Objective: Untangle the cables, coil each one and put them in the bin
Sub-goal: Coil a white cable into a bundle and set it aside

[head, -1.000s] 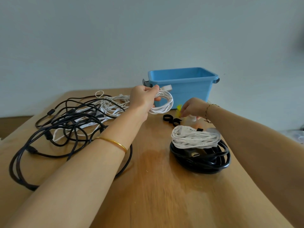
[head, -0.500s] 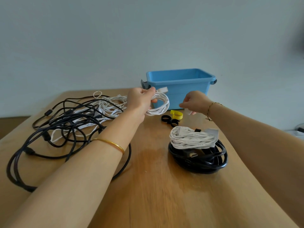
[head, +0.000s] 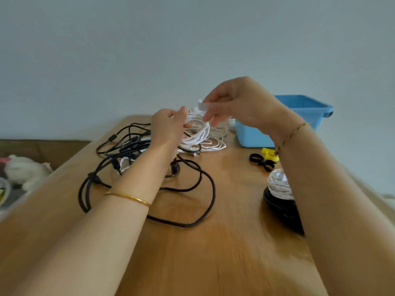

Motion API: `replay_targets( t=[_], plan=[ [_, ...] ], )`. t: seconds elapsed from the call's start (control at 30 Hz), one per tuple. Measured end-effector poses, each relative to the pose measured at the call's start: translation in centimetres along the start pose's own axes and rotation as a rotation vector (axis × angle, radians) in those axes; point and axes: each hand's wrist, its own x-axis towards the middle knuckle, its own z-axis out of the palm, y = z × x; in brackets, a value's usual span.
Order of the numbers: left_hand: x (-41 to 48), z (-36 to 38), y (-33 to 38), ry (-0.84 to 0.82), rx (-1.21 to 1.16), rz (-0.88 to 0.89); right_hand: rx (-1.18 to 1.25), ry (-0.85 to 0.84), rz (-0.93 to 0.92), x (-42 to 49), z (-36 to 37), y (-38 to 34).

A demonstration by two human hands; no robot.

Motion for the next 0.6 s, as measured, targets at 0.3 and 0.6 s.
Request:
replay_targets(
  t=[0.3, 0.6],
  plan=[
    [0.6, -1.9, 0.0, 0.002, 0.150, 0.187, -0.376, -0.132, 0.006, 1.6, 3.8, 0.1],
    [1.2, -1.6, 0.1, 0.041, 0.385, 0.405, -0.628, 0.045, -0.043, 2.4, 5.4, 0.3]
  ],
)
